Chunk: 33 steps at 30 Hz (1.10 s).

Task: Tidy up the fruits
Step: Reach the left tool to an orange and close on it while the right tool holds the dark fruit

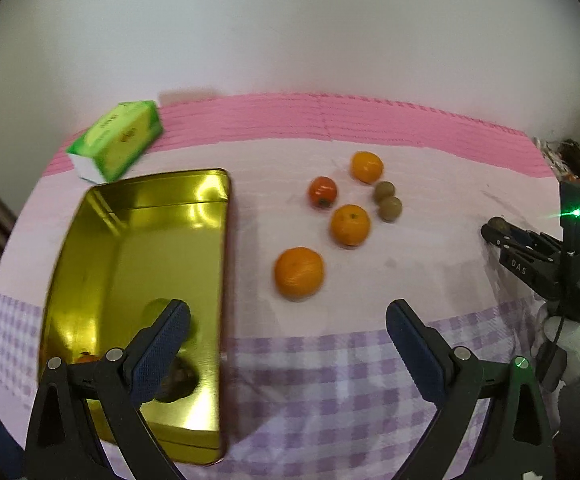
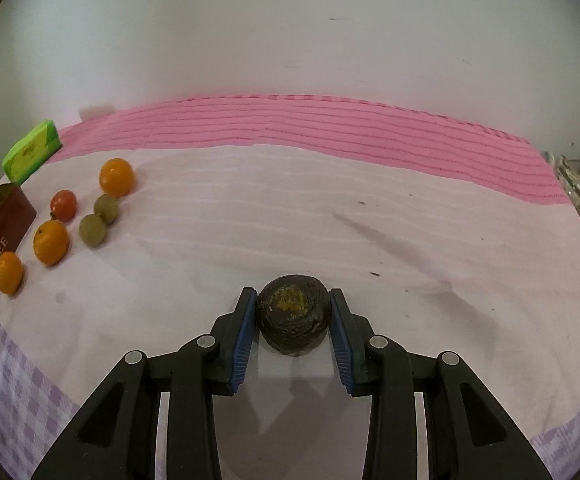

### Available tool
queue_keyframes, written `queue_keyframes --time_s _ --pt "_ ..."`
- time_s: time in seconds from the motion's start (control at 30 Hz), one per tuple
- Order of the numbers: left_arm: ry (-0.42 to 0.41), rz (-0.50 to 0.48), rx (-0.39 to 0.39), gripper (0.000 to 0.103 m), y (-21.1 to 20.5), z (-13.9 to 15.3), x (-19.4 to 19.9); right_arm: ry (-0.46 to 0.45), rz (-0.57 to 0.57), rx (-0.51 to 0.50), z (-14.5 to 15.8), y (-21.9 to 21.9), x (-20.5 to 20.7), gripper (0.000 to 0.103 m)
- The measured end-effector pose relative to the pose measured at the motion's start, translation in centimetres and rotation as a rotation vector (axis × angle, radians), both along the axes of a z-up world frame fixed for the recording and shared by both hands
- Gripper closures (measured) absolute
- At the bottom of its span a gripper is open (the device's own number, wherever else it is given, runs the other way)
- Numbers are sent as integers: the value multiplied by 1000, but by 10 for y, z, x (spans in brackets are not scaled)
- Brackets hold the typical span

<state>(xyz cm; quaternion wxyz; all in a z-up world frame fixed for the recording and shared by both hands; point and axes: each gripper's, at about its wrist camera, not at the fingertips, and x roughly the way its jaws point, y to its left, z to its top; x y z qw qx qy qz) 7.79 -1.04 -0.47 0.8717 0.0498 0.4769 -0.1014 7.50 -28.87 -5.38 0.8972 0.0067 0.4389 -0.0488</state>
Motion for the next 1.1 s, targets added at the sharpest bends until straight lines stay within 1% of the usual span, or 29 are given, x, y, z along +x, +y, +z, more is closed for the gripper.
queue_keyframes --time_s 0.17,0.27,0.33,0.37,0.4,0.43,0.5,0.57,0.6,0.63,0.8,1.0,1.03,1.07,1.1 --pt "57 4 -12 6 -8 -13 15 0 2 -5 0 0 0 66" --pt "114 23 -45 8 -8 -23 27 -2 2 6 0 -4 -3 66" --pt "136 34 -64 16 -9 -27 32 -2 2 5 0 -4 -5 66" --pt "145 39 -68 18 -10 -29 35 -2 2 5 0 -5 -6 66" --pt "151 43 -66 22 -11 -31 37 -3 2 7 0 -6 -7 66" --pt "158 46 -61 24 -12 -34 40 -3 2 8 0 -6 -7 66" --pt "167 49 -51 33 -13 -36 43 -3 2 10 0 -6 -7 66" --pt "174 53 -41 34 -14 -39 47 -3 2 10 0 -6 -7 66" --pt "174 55 -35 36 -15 -40 49 -3 2 10 0 -6 -7 65" --pt "172 55 -24 40 -16 -40 51 -3 2 10 0 -6 -7 65" --pt "166 48 4 42 -19 -43 57 -3 2 10 0 -6 -6 65" --pt "180 36 20 48 -24 -51 63 -3 1 11 0 -6 -7 65" --pt "180 36 26 50 -25 -53 64 -3 1 11 0 -6 -7 65" --pt "178 34 33 57 -26 -54 64 -3 1 12 1 -6 -7 65" --pt "174 34 43 59 -27 -55 65 -3 1 12 1 -6 -7 65"
